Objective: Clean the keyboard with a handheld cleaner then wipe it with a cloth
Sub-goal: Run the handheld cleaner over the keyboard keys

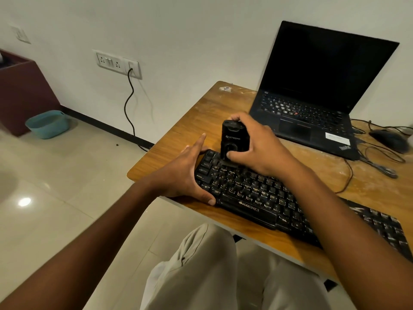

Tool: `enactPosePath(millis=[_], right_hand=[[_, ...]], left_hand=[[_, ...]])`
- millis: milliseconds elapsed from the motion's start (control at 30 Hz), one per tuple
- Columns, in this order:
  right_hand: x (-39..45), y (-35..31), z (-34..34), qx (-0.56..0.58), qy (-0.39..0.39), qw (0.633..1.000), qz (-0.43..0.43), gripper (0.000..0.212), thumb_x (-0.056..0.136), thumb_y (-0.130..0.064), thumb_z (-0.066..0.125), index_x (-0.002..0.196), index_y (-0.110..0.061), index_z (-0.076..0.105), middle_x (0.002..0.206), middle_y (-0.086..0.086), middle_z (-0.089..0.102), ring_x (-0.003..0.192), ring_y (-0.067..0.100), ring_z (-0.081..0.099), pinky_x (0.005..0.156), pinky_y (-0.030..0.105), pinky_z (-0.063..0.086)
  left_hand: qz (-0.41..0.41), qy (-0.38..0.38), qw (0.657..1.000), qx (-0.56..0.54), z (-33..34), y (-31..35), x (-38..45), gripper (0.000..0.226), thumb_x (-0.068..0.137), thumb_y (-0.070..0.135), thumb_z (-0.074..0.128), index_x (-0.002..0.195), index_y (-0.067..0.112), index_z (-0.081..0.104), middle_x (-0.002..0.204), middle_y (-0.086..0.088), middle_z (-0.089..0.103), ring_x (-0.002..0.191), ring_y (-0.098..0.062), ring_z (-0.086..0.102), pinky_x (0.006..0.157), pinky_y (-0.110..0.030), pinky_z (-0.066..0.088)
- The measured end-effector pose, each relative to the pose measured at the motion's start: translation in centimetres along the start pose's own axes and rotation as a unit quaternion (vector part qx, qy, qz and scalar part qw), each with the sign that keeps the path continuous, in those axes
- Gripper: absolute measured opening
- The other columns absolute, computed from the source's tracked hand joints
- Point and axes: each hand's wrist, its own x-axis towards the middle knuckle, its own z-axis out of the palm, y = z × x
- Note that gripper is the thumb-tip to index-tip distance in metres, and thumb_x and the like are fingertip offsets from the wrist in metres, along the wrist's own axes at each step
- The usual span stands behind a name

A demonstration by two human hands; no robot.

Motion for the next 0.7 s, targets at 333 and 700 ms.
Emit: enactPosePath(millis=[333, 700], right_hand=[[-1.2, 1.8, -0.8, -0.034, -0.040, 0.998, 0.024, 0.072, 0.080, -0.014, 0.083, 0.134, -0.037, 0.041, 0.112, -0.005, 0.058, 0.087, 0.008, 0.062, 0.051, 0.016, 0.051], [0.5, 0.0, 2.6, 0.061, 0.028, 0.997, -0.029, 0.067, 0.079, -0.011, 0.081, 0.129, -0.035, 0.044, 0.107, -0.008, 0.062, 0.087, 0.008, 0.065, 0.060, 0.022, 0.055]], left_hand=[[0.000, -0.007, 1.000, -0.003, -0.1, 0.1, -0.1, 0.161, 0.044, 0.060, 0.096, 0.153, 0.051, -0.023, 0.170, 0.005, -0.002, 0.157, -0.028, -0.001, 0.124, -0.057, 0.018], [-0.003, -0.003, 1.000, -0.002, -0.1, 0.2, 0.0, 0.160, 0.046, 0.058, 0.097, 0.154, 0.049, -0.021, 0.171, 0.003, 0.000, 0.157, -0.026, -0.004, 0.124, -0.058, 0.018]])
